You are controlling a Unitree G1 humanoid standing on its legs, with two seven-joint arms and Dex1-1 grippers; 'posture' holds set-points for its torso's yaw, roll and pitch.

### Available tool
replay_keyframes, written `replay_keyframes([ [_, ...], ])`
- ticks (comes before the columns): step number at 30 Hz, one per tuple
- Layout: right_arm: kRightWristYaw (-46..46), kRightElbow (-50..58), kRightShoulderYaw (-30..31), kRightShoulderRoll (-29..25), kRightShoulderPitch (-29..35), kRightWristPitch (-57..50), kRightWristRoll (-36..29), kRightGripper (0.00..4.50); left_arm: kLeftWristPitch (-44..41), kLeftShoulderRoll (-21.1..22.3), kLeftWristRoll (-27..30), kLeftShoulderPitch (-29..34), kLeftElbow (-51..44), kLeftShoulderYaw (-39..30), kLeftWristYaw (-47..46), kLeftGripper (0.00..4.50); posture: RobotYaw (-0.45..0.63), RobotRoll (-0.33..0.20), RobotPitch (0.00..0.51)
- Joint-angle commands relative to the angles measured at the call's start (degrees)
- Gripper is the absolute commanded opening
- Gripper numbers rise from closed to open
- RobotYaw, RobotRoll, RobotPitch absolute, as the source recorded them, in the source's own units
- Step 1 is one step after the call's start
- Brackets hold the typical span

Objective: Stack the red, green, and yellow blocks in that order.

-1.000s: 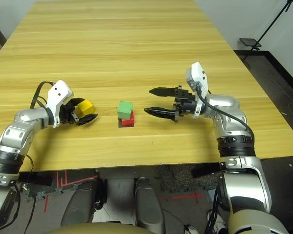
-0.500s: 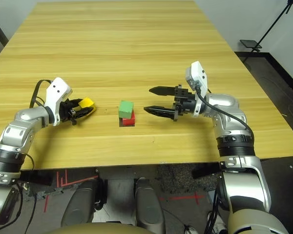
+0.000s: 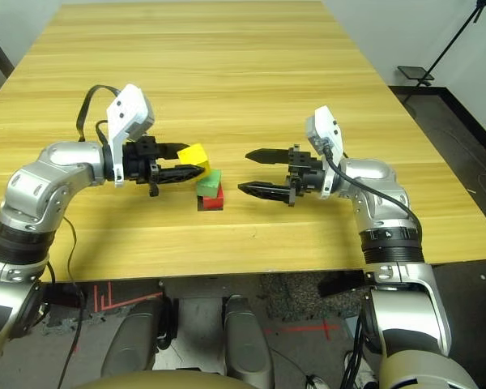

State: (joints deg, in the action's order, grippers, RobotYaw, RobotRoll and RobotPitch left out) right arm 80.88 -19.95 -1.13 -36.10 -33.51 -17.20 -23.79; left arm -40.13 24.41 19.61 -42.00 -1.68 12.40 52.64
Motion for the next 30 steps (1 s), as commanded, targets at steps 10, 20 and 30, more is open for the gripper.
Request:
replay_keyframes([
  [10,-1.6,3.5,-1.6,-1.0,2.9,-1.1,-1.2,4.50,4.9,-0.7,-2.5,-2.0,4.1,2.7,3.9,1.96,0.15,-0.104,0.110],
  [20,-2.0,3.5,-1.9,-0.7,3.2,-1.1,-0.9,4.50,4.5,-2.7,-2.9,-2.6,3.8,3.2,2.9,1.96,0.15,-0.100,0.119],
  [30,-2.1,2.6,-1.6,-0.3,2.0,-0.9,-0.7,4.50,5.3,-3.2,-4.4,-0.6,4.1,3.8,1.7,1.96,0.16,-0.101,0.124],
])
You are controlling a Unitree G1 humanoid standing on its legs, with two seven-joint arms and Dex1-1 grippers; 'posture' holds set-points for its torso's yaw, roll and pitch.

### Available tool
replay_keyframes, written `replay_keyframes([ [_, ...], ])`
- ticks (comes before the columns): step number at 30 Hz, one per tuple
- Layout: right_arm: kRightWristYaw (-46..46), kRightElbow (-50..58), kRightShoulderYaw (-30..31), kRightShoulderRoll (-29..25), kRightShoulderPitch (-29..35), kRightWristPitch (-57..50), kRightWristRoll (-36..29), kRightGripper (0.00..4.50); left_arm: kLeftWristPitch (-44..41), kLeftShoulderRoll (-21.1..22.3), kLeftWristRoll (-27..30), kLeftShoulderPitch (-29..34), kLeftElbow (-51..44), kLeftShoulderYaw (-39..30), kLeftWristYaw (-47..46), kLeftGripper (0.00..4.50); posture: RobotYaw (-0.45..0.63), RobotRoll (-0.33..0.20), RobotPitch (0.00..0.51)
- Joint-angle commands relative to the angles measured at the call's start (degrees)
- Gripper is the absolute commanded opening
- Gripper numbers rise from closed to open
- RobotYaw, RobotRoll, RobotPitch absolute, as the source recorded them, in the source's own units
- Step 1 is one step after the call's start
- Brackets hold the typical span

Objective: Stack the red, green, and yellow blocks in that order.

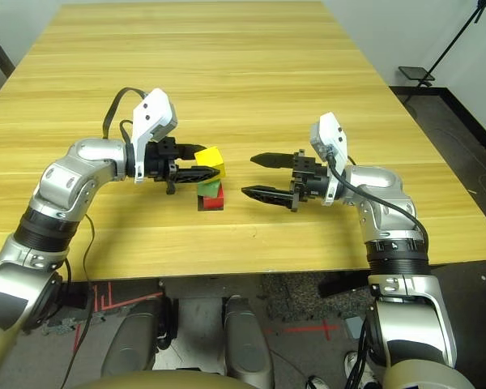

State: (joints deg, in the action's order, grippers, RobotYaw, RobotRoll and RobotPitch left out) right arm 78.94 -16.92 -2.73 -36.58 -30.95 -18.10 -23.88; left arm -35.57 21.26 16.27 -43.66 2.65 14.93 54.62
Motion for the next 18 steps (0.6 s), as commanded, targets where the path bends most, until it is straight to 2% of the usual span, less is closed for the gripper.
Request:
replay_keyframes([
  [1,-0.2,-0.4,0.0,0.2,-0.6,0.0,-0.6,4.50,0.7,-0.1,-1.2,1.2,-0.3,1.4,-0.4,1.96,0.16,-0.101,0.123],
  [8,-0.5,-1.0,0.1,0.8,-1.2,0.3,-0.4,4.50,0.2,0.6,-1.7,1.7,-0.9,2.2,0.1,1.96,0.16,-0.098,0.123],
  [15,-0.2,-2.0,-0.3,0.8,-1.3,2.2,0.0,4.50,0.2,-1.4,-0.7,1.1,-2.4,-0.3,-2.6,4.27,0.17,-0.101,0.113],
  [16,0.2,-2.4,-0.5,0.3,-1.4,2.7,0.1,4.50,-1.0,-1.7,0.3,1.4,-4.2,-1.7,-3.7,4.49,0.17,-0.103,0.111],
  [18,0.7,-3.1,-0.9,-1.3,-1.3,2.0,0.0,4.50,-3.5,-2.1,2.8,2.2,-9.2,-5.2,-6.2,4.49,0.18,-0.107,0.104],
])
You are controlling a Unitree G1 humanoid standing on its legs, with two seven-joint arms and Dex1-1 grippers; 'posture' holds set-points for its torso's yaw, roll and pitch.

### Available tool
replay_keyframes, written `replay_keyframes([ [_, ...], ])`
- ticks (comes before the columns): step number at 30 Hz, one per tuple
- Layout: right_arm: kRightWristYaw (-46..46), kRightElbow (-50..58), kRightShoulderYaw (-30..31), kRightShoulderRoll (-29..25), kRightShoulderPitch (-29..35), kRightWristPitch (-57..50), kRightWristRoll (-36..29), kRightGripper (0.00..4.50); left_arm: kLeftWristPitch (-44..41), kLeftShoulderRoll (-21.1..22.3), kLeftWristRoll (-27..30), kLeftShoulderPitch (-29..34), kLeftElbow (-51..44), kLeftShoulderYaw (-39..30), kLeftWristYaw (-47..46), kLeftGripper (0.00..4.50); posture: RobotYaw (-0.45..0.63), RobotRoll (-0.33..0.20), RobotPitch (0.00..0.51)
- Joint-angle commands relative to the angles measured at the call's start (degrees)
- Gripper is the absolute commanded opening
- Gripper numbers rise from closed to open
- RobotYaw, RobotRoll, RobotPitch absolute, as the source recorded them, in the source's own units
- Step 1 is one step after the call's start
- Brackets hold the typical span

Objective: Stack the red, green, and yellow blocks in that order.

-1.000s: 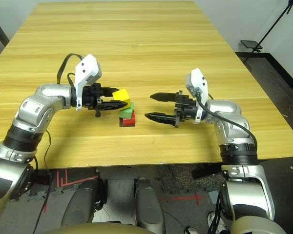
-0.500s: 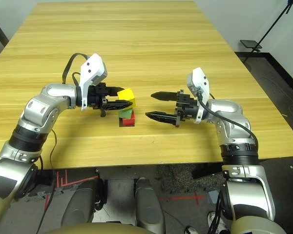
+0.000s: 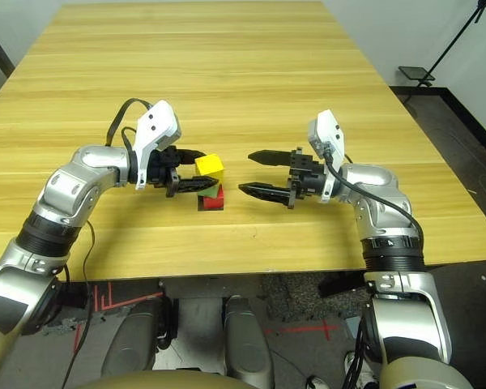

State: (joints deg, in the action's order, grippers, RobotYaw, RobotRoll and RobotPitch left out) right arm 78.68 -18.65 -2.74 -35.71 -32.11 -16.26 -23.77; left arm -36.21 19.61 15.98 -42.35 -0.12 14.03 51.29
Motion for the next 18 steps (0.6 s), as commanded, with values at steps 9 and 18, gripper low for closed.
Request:
replay_keyframes([
  [9,-19.4,-10.4,-14.6,-4.6,-2.0,-4.8,-1.9,4.50,-2.7,-9.6,8.3,7.5,-20.0,-28.4,-29.4,4.49,0.21,-0.118,0.084],
  [18,-36.7,-44.4,-21.4,-3.0,-10.1,24.2,3.2,4.50,24.0,-7.0,-4.0,21.7,-1.0,-34.3,-40.5,4.49,0.18,-0.120,0.100],
])
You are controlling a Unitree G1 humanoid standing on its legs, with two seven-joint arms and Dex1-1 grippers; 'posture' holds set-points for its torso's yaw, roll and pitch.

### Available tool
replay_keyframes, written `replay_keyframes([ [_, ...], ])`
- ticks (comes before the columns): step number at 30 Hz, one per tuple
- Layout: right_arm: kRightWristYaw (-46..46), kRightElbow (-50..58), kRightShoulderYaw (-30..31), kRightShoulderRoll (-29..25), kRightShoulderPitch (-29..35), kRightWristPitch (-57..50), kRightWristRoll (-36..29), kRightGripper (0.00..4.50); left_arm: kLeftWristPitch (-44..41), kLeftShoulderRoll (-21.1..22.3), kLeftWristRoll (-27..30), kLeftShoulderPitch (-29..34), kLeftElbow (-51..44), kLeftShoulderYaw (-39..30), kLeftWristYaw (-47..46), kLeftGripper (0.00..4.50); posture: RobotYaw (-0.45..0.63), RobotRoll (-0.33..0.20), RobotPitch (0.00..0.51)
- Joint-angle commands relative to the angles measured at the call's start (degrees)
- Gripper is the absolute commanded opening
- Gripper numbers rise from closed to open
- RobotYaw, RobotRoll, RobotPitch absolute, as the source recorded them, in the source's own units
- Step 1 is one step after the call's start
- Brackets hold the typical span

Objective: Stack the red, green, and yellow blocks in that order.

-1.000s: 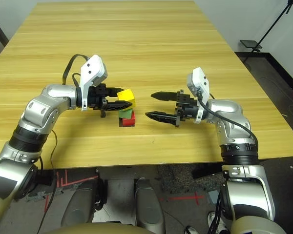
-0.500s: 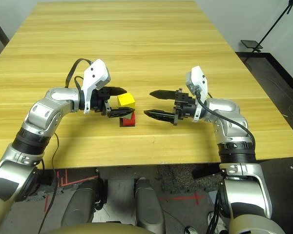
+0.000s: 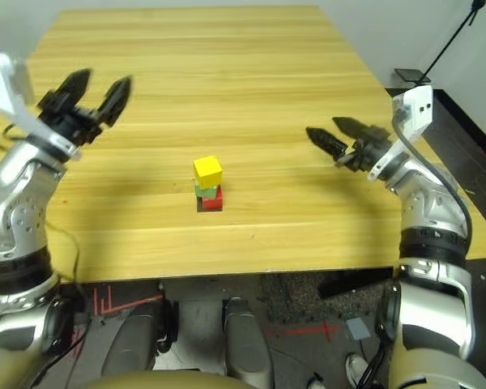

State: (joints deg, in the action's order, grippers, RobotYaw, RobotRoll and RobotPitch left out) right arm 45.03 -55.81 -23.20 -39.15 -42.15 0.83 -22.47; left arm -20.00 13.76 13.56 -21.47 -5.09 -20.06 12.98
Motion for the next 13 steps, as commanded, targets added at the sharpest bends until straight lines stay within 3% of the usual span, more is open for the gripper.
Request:
replay_keyframes([
  [1,-3.7,-9.2,-1.1,0.5,0.2,9.1,2.2,4.50,10.0,-1.4,-2.0,1.3,5.7,-0.3,-2.7,4.49,0.17,-0.124,0.111],
  [6,-6.5,-14.6,-1.5,1.0,0.9,14.6,3.0,4.50,19.3,-1.1,-4.3,2.1,12.8,1.2,-3.0,4.49,0.16,-0.132,0.125],
  [13,-6.3,-15.8,-1.5,1.0,2.5,15.2,2.8,4.50,23.3,-2.2,-5.0,3.3,15.0,2.4,-5.5,4.49,0.18,-0.153,0.131],
])
